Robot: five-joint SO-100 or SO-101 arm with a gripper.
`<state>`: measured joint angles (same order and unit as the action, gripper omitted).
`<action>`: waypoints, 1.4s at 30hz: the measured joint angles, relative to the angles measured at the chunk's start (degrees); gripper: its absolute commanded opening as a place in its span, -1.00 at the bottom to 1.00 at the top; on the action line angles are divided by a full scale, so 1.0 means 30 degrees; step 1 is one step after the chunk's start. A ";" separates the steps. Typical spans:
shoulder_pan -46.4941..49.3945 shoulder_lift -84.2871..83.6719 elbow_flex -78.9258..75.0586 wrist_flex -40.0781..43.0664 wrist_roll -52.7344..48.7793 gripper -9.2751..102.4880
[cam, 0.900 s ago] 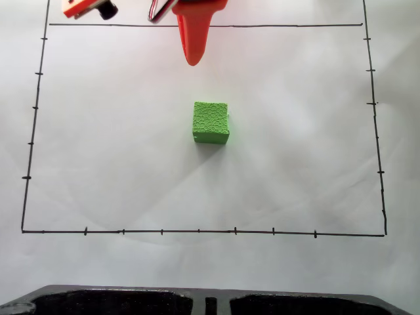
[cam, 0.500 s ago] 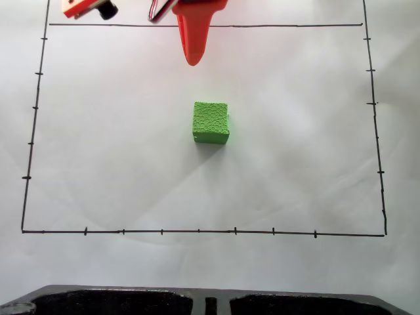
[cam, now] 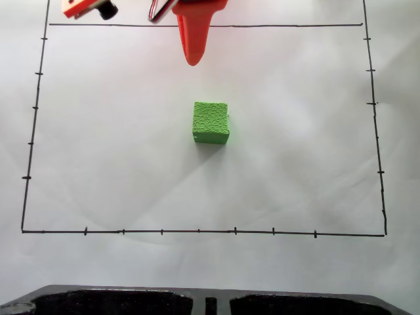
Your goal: Grasp the colored block, Place it on the black dot, and then return the arm to the default position.
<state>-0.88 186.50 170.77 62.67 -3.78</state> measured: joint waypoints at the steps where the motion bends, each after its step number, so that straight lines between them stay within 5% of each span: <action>1: 0.0000 0.0000 0.0000 0.0000 0.0000 -0.84; 6: -0.0176 0.0000 0.0000 0.0000 -0.0293 -0.84; 14: -0.0264 -0.2842 -0.1787 -0.0059 0.0996 -0.51; 26: 0.0176 -0.9990 -0.8027 -0.0762 0.2520 -0.27; 42: -0.0088 -1.9014 -1.4854 0.0820 0.4893 -0.13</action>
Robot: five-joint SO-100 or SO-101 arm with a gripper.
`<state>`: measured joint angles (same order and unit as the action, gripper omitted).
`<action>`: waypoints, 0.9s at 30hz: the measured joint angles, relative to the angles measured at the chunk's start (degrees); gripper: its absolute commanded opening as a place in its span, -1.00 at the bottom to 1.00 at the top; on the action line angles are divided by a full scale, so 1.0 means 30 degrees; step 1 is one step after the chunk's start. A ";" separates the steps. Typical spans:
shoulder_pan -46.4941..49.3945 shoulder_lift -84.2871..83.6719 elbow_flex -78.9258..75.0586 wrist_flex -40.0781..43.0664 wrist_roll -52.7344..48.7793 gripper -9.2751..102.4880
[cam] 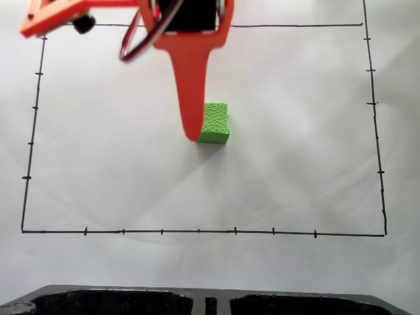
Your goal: Grasp the colored block, Place it on the black dot, and then return the arm to the default position.
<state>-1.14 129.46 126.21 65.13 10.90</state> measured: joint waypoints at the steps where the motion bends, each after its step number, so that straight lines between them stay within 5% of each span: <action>1: 0.0000 -0.0439 -0.0410 0.0381 0.0176 -0.12; 14: -0.0088 -0.3516 -0.2959 0.3340 0.1172 -0.05; 27: -0.0557 -0.0439 -0.2871 0.4424 -0.0088 -0.07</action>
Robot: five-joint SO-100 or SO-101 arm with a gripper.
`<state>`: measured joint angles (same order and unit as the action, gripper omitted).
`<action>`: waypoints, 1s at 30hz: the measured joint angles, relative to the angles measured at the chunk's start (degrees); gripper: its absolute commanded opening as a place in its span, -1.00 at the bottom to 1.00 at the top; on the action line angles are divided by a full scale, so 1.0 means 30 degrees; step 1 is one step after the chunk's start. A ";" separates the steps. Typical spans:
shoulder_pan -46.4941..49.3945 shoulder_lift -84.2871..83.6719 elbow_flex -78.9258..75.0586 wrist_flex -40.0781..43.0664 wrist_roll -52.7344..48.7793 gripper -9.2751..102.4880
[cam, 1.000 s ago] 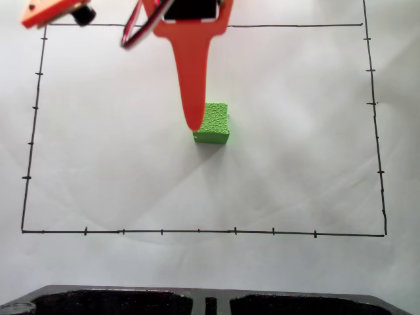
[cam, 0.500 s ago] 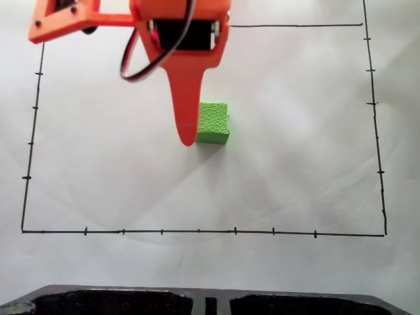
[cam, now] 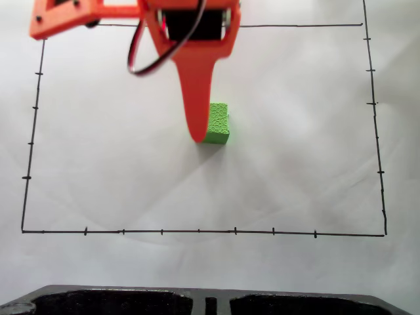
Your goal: Grasp the colored block, Place it on the black dot, and then return the arm to the default position.
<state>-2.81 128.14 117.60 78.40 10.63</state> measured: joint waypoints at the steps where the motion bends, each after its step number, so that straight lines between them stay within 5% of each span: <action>1: -0.0029 0.0469 0.0205 0.0088 -0.0117 -0.08; 13: -0.0762 0.7002 0.4248 -0.0059 -0.2900 -0.83; 30: -0.0557 1.7373 1.2803 -0.1992 -0.4512 -0.83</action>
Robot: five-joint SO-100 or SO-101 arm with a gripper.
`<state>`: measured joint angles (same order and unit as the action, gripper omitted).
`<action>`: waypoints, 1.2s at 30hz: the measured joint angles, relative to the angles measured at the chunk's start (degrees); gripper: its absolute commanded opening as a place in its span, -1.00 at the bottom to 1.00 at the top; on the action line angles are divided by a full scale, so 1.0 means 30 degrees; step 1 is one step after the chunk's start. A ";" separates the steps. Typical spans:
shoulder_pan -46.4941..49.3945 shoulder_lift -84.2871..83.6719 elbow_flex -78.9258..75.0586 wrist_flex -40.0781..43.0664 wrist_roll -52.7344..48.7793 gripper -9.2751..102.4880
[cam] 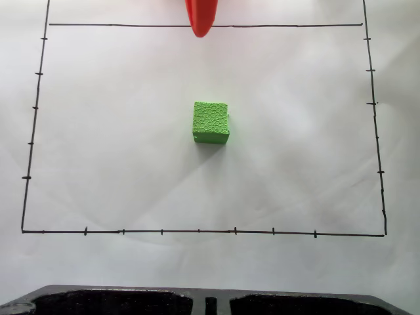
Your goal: Grasp the colored block, Place it on the black dot, and then return the arm to the default position.
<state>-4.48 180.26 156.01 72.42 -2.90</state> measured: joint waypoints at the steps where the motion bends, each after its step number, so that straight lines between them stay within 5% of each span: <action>1: -0.0029 0.0352 0.0381 -0.0205 0.0117 -0.83; 24: -0.0850 0.2168 0.5566 -0.5039 0.1025 -0.83; 36: -0.0264 0.2168 0.5596 -0.5098 0.2021 -0.83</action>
<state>-5.27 186.77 172.79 57.13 3.16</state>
